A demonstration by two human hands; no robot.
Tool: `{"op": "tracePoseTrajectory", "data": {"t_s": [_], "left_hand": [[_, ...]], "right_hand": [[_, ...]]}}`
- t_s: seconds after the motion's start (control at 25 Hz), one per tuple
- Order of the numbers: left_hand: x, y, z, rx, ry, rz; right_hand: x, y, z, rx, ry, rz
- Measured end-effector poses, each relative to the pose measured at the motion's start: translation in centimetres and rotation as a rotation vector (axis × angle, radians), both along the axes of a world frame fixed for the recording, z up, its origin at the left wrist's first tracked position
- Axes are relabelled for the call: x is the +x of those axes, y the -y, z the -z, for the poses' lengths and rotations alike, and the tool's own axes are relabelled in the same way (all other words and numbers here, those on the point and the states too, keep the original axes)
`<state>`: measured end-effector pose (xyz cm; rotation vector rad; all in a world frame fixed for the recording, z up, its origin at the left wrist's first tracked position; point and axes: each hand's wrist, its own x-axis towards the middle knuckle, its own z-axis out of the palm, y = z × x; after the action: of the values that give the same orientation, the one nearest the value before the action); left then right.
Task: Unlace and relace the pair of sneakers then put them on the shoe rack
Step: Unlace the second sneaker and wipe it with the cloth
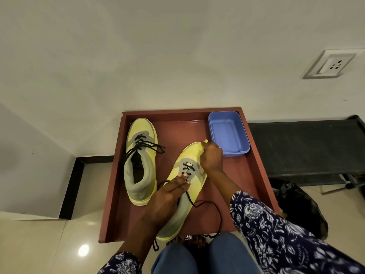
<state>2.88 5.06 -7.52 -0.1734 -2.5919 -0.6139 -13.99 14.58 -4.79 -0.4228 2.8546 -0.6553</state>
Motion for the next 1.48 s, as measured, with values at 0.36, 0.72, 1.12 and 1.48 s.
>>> {"op": "tracePoseTrajectory", "data": {"t_s": [0.36,0.72,1.12,1.48], "left_hand": [[-0.2,-0.2,0.8,0.027,-0.052,-0.007],[-0.1,-0.4,0.8,0.027,-0.034,-0.027],[-0.1,-0.6,0.8,0.014,-0.030,-0.043],[-0.2,-0.6,0.8,0.027,-0.028,-0.047]], "right_hand": [[-2.4,2.1,-0.4,0.003,0.072,-0.360],[-2.8,3.6,-1.3,0.229,0.102,-0.793],[-3.5,3.4,-1.4,0.229,0.111,-0.650],[-1.3,4.5,-1.9,0.317,0.078,-0.972]]}}
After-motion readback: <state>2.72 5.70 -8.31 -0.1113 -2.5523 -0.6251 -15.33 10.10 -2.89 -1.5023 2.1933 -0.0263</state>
